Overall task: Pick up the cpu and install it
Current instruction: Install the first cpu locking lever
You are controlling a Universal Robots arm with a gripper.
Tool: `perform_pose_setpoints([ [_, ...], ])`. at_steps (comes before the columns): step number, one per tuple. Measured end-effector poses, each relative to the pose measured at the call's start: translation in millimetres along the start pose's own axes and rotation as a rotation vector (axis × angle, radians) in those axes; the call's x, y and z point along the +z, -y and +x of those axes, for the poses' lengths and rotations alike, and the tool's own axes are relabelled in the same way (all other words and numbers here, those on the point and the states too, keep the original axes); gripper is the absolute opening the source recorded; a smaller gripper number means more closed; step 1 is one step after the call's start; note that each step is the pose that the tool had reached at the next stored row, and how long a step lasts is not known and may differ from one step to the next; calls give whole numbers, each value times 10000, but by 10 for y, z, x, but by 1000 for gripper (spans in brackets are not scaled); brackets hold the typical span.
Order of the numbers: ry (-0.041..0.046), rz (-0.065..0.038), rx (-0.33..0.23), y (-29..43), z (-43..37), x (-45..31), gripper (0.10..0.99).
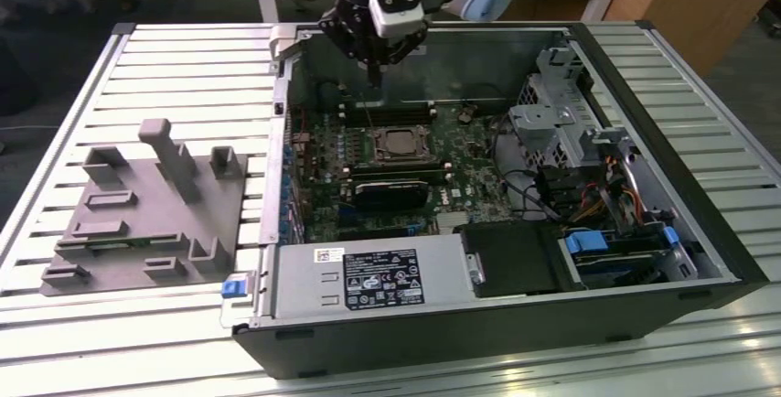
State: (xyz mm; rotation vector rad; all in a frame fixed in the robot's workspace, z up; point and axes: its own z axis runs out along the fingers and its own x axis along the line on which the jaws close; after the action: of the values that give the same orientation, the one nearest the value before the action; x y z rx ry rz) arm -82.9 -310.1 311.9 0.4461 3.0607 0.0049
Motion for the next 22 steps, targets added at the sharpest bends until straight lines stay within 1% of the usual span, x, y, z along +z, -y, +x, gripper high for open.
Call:
perform_pose_setpoints([
  [2,-5,-19,-429,0,0,5,106],
  [4,-7,-27,-615,0,0,7,106],
  [11,-6,-32,-656,1,3,11,106],
  [22,-7,-31,-657,16,53,8,106],
])
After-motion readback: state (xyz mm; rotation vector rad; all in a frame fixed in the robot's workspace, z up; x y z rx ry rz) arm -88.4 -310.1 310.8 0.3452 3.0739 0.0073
